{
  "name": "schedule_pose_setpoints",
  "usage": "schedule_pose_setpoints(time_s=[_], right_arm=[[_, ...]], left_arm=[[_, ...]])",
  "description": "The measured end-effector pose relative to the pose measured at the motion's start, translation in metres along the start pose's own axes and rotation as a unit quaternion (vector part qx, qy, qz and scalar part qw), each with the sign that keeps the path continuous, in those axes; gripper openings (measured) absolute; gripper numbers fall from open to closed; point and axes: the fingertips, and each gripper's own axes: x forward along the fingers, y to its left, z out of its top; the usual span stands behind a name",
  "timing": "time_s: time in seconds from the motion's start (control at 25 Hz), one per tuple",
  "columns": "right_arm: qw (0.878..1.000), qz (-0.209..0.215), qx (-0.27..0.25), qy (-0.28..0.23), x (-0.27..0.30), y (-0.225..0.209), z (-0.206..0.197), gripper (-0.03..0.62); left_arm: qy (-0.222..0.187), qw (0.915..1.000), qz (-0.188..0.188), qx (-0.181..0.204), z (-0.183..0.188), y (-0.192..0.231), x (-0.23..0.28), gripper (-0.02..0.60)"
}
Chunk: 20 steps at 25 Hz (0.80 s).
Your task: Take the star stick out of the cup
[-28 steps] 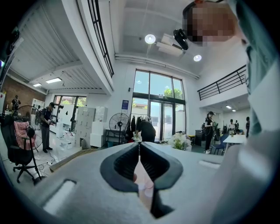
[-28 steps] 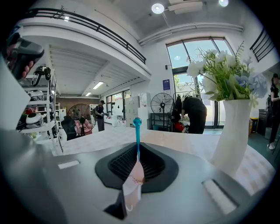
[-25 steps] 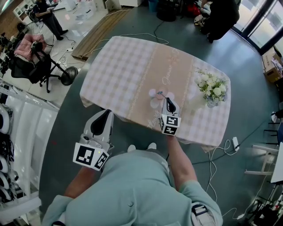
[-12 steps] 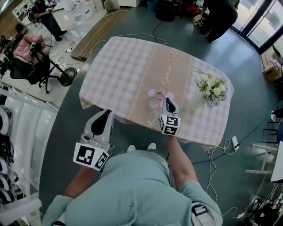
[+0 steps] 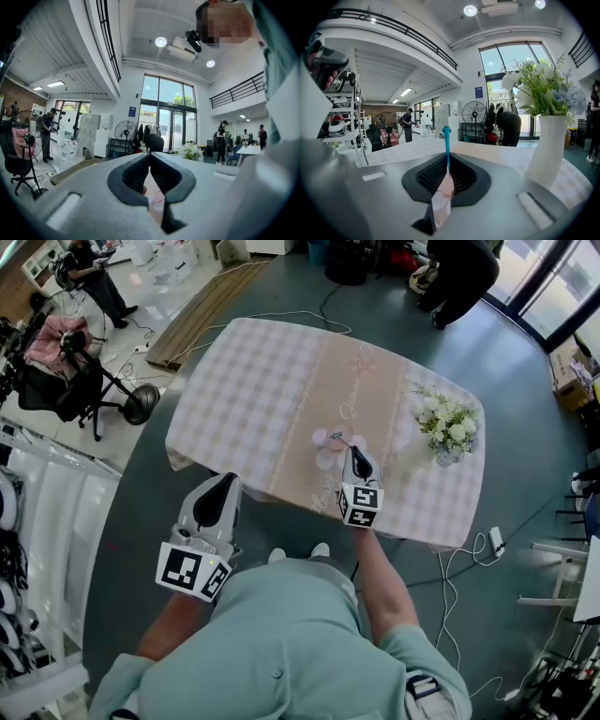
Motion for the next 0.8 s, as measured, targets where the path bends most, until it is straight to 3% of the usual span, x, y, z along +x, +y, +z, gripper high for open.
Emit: schedule_pose_setpoints(time_s=[0.8], right_arm=[[1.000,-0.007,-0.009,-0.026,-0.020,-0.001,0.030,0.011]], left_arm=[[-0.008,0.9998,-0.017,-0.006,0.002,-0.002,0.000,0.011]])
